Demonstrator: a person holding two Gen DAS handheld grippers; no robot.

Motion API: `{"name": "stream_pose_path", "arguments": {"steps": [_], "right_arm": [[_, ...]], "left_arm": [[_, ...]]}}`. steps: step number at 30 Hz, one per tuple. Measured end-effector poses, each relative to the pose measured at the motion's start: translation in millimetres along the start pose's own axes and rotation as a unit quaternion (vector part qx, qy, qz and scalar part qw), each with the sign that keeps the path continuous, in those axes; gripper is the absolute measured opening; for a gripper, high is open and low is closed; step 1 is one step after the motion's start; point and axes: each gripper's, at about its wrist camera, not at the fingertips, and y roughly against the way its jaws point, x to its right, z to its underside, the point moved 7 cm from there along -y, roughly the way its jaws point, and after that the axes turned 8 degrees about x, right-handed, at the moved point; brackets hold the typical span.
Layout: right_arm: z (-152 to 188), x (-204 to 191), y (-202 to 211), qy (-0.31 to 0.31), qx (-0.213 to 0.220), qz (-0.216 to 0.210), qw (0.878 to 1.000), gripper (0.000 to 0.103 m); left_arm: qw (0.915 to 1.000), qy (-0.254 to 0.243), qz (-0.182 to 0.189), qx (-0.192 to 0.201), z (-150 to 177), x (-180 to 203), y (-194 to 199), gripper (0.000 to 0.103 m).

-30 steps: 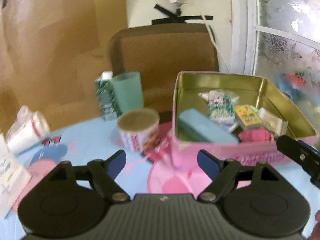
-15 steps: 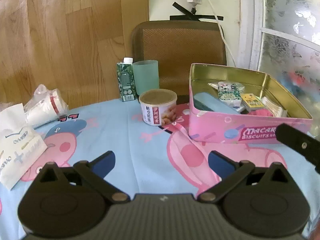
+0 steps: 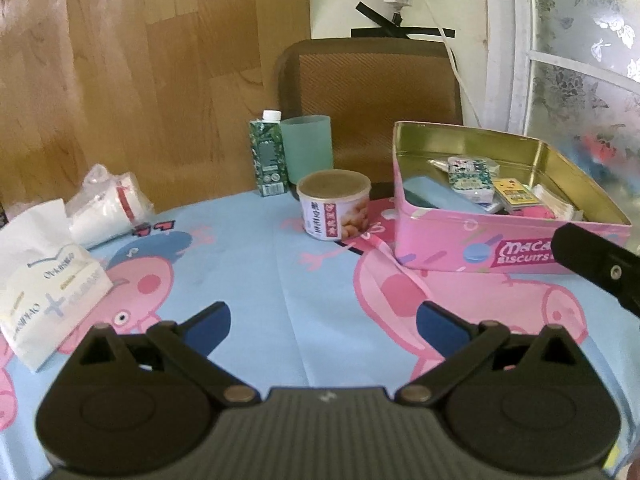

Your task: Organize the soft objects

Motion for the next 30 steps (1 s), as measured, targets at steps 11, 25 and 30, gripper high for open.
{"name": "stream_pose_path", "arguments": {"steps": [11, 25, 30], "right_arm": [[0, 2, 2, -0.005, 0.003, 0.004, 1.0, 0.084], [0, 2, 3, -0.01, 0.003, 0.005, 1.0, 0.086], [0, 2, 4, -0.01, 0.002, 0.006, 1.0, 0.087]], "left_arm": [[0.9956, -0.037, -0.055, 0.066, -15, 0, 21, 0.103], [0.9944, -0.054, -0.061, 0.066, -16, 8, 28, 0.103], [0.9945, -0.056, -0.06, 0.066, -15, 9, 29, 0.103]]}}
